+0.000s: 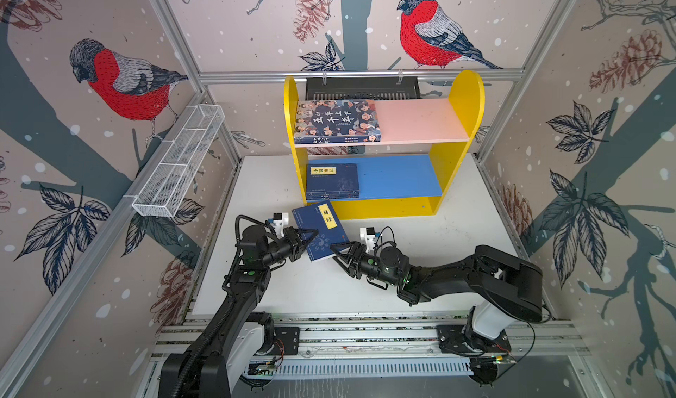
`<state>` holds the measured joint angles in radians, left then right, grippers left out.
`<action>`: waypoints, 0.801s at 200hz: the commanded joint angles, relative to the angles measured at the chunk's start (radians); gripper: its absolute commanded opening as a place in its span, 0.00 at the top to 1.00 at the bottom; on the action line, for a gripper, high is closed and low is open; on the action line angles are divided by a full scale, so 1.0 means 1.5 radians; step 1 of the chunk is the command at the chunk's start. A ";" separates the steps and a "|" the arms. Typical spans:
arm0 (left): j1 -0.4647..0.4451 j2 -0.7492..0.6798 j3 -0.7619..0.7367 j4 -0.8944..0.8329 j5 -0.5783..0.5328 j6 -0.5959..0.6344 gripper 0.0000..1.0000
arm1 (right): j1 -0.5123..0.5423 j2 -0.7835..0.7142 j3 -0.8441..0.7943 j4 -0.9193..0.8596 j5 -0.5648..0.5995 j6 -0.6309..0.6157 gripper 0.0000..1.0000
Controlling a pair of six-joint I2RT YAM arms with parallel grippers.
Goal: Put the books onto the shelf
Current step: 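Carry the book toward the blue shelf with the left gripper while the right steadies it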
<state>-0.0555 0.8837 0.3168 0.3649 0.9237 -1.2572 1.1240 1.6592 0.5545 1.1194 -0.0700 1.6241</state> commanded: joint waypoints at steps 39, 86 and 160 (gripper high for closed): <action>0.001 0.000 0.004 0.049 0.029 -0.008 1.00 | 0.013 -0.035 -0.015 0.010 0.040 -0.007 0.40; 0.002 0.008 0.009 0.063 0.027 -0.013 1.00 | 0.015 -0.036 -0.020 0.009 0.042 -0.001 0.40; 0.002 0.006 0.004 0.055 0.034 -0.011 1.00 | -0.031 0.019 0.012 0.060 0.008 0.001 0.48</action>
<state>-0.0555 0.8906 0.3202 0.3771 0.9470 -1.2743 1.0954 1.6661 0.5533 1.1370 -0.0261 1.6230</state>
